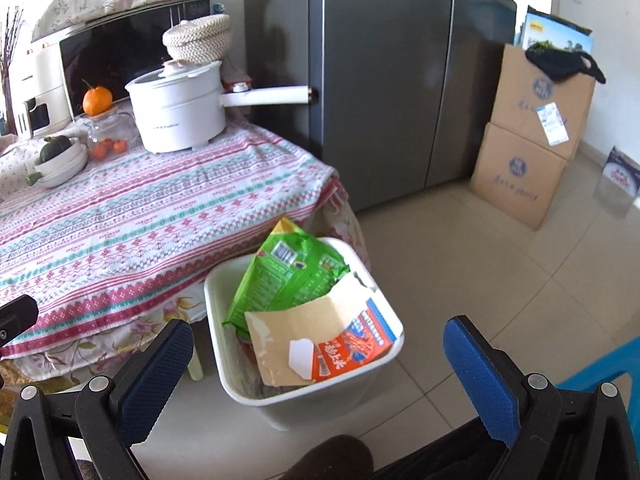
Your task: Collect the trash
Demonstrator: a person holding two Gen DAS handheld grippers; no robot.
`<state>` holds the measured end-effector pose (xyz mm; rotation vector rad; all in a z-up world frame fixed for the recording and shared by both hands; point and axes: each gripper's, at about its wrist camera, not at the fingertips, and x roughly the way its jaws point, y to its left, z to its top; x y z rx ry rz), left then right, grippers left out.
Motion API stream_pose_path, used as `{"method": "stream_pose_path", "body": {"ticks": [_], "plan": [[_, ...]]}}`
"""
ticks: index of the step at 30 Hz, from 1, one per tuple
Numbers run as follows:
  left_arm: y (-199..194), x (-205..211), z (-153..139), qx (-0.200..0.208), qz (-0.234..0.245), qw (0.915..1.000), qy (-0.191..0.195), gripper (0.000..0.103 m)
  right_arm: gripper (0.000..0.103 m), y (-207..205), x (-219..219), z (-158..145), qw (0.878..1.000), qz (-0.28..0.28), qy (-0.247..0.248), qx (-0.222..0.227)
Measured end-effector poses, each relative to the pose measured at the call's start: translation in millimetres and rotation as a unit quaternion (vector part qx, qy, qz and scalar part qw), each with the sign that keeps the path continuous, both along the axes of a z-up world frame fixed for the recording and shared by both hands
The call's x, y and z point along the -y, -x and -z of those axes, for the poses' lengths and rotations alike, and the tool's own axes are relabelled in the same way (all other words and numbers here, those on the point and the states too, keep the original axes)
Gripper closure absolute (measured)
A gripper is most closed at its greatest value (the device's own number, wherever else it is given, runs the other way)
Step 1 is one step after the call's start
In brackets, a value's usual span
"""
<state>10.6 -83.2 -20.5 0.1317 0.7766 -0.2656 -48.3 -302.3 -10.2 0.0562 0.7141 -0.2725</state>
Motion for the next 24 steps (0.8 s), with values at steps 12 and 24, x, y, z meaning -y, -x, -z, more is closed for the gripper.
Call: {"method": "stream_pose_path", "body": {"ticks": [12,24], "plan": [[5.5,0.5,-9.0,0.01,0.009,0.9999,0.011,0.004,0.0,-1.1,3.3,-2.4,1.0,0.005,-0.001,0.004],[7.0,-0.5,-8.8,0.008,0.009,0.9998,0.015,0.004,0.0,1.0,1.3,-4.7,1.0,0.008,0.003,0.012]]}}
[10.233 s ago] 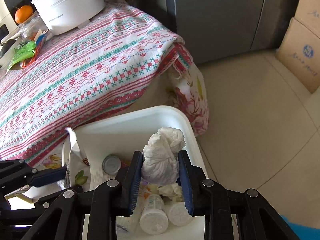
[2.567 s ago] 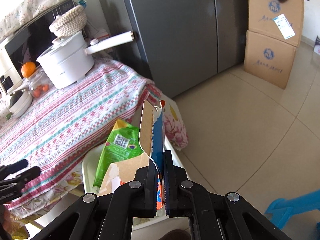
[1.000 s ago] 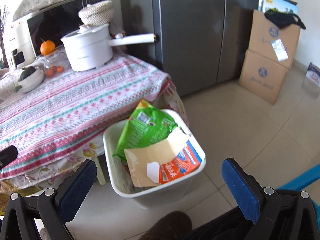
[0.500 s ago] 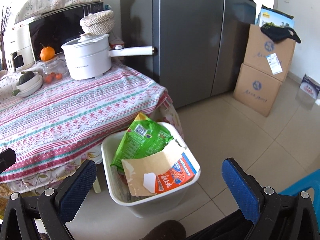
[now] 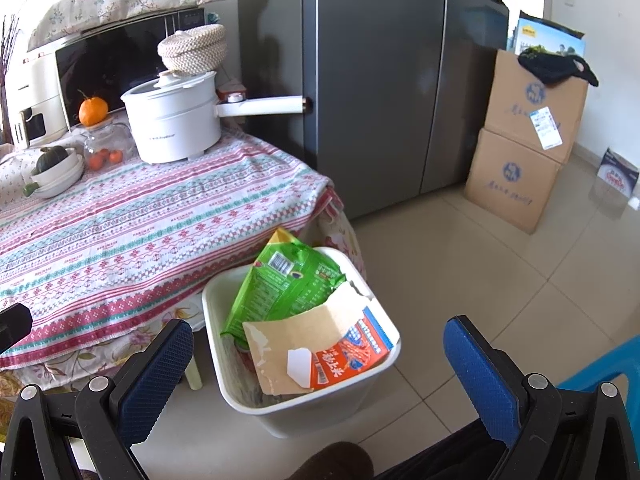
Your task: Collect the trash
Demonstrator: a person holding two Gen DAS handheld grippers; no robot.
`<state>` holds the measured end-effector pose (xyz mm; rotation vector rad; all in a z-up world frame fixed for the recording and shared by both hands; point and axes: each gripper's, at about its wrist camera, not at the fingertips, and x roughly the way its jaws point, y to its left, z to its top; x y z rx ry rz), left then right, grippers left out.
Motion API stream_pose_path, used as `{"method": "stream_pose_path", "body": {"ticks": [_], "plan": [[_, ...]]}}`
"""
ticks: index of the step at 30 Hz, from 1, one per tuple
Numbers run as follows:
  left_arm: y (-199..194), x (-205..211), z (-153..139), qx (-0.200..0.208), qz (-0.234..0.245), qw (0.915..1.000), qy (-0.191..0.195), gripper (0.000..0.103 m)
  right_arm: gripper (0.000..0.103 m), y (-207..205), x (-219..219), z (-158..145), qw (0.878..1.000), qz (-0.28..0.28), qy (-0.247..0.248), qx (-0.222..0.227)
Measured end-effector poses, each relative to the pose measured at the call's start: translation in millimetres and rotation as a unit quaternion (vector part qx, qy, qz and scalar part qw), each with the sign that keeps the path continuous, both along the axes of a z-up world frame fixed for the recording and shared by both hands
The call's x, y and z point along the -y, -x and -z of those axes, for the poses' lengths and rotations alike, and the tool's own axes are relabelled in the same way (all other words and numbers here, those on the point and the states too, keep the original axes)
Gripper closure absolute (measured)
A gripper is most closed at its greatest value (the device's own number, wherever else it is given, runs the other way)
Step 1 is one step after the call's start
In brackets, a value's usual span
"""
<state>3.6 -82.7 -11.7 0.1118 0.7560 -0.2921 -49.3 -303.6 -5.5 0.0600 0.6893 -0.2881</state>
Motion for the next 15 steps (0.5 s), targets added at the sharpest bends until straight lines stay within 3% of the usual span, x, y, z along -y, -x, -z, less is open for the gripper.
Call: {"method": "stream_pose_path", "body": {"ticks": [15], "plan": [[0.5,0.0,0.6,-0.001,-0.001,1.0,0.001,0.004,0.0,1.1,0.7,-3.7,1.0,0.001,0.002,0.005]]}}
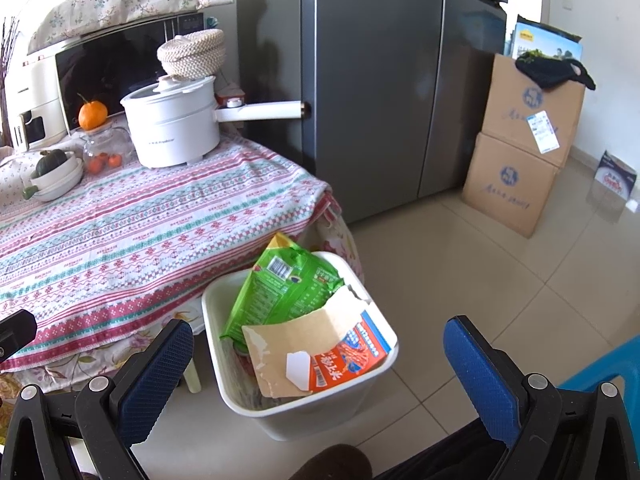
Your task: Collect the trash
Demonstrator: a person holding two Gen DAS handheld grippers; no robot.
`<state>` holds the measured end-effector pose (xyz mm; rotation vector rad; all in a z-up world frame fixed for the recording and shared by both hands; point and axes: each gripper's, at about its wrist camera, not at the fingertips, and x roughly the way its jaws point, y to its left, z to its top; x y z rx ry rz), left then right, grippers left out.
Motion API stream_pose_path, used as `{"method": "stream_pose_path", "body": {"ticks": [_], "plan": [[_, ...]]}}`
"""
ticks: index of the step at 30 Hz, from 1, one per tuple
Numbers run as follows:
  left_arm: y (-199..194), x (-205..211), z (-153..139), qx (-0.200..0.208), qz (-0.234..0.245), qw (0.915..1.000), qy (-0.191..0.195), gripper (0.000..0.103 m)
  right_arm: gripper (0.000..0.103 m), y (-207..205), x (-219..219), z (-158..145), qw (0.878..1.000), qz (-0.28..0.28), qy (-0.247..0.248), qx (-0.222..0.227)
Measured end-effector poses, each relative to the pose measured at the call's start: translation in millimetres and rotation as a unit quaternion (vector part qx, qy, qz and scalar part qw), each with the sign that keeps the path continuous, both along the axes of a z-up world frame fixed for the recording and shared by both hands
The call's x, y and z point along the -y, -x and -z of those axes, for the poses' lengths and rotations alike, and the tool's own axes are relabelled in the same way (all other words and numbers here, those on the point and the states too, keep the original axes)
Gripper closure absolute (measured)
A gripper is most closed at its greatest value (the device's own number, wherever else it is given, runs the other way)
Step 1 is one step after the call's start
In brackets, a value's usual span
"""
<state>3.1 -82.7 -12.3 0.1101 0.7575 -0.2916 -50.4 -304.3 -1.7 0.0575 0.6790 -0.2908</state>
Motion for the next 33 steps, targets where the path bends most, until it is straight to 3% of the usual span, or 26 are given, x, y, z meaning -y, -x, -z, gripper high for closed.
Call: {"method": "stream_pose_path", "body": {"ticks": [33], "plan": [[1.9,3.4,3.3,-0.002,-0.001,1.0,0.0,0.004,0.0,1.8,-1.6,0.4,1.0,0.004,0.001,0.0]]}}
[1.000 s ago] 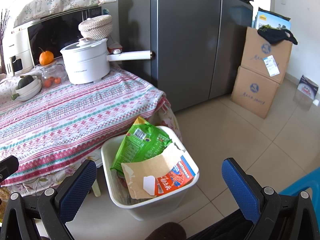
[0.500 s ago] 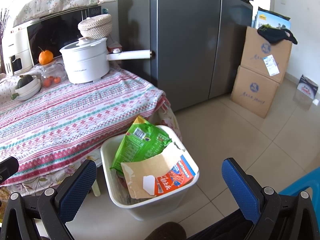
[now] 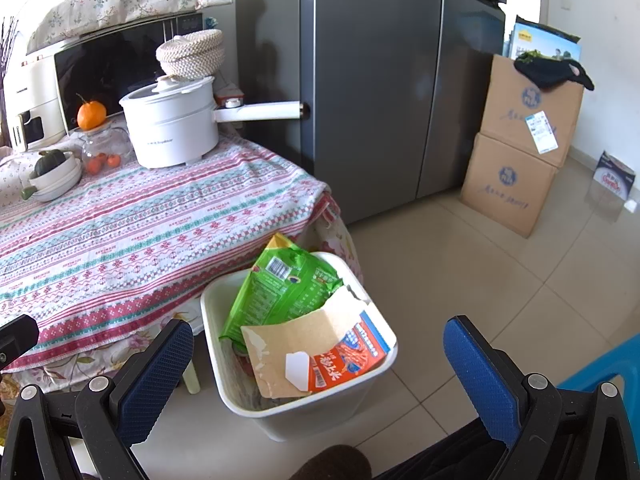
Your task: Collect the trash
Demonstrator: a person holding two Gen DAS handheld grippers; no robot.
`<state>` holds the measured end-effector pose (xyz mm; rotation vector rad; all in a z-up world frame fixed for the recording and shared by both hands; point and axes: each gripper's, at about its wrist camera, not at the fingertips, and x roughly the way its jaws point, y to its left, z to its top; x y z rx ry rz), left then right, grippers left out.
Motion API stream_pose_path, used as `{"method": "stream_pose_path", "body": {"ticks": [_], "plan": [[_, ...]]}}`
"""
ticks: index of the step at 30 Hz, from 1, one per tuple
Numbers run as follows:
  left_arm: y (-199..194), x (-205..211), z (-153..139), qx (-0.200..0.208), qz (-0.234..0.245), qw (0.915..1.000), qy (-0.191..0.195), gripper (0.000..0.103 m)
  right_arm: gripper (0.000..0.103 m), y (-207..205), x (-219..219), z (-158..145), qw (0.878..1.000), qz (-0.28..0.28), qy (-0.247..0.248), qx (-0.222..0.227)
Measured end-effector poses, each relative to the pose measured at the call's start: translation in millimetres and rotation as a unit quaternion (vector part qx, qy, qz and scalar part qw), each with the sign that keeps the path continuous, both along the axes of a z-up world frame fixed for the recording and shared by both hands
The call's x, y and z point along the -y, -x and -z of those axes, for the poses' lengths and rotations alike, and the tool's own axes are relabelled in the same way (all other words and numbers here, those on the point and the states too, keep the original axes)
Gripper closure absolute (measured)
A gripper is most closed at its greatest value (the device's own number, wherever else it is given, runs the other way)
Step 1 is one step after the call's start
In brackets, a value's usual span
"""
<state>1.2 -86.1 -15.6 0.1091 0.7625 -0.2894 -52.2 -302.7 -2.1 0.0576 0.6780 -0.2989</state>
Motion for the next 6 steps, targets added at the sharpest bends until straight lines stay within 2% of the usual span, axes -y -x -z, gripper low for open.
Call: {"method": "stream_pose_path", "body": {"ticks": [6], "plan": [[-0.9,-3.1,3.6,-0.009,0.001,0.9999,0.006,0.004,0.0,-1.6,-0.1,1.4,1.0,-0.001,-0.001,-0.002]]}}
